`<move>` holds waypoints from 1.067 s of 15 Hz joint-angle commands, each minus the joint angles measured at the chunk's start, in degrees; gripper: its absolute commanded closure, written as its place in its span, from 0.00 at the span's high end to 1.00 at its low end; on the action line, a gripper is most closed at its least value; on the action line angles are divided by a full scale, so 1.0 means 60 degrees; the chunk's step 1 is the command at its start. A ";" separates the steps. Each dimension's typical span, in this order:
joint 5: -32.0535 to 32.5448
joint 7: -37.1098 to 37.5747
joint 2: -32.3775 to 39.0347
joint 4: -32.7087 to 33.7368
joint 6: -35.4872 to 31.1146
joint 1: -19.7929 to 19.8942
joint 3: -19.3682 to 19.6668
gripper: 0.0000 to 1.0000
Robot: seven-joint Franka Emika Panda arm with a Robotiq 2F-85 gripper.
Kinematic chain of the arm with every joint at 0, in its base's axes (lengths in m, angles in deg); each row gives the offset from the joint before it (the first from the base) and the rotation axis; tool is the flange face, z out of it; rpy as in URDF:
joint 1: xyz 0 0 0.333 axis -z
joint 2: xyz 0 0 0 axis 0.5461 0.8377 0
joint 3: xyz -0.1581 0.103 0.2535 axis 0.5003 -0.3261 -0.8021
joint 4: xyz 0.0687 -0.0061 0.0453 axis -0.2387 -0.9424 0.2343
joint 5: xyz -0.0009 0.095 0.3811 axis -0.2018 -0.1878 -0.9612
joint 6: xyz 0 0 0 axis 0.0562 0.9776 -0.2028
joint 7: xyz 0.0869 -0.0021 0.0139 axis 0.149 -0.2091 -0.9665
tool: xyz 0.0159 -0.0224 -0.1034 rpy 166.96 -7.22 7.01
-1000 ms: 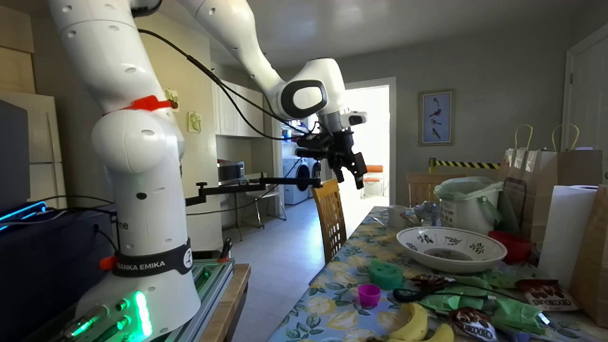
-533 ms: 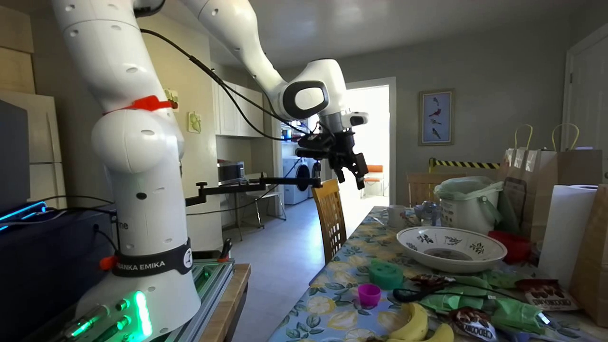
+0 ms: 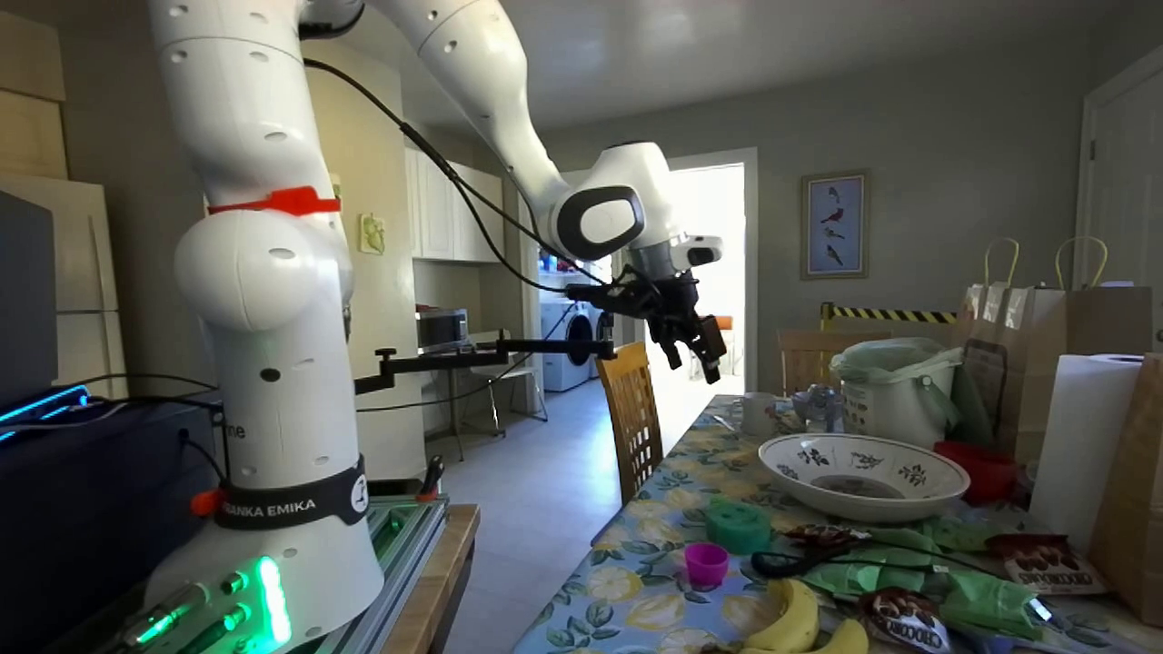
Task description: Put the small green bowl into the purple cup
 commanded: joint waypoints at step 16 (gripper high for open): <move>0.1567 -0.1851 0.4494 0.3796 0.0878 0.0977 -0.1558 1.00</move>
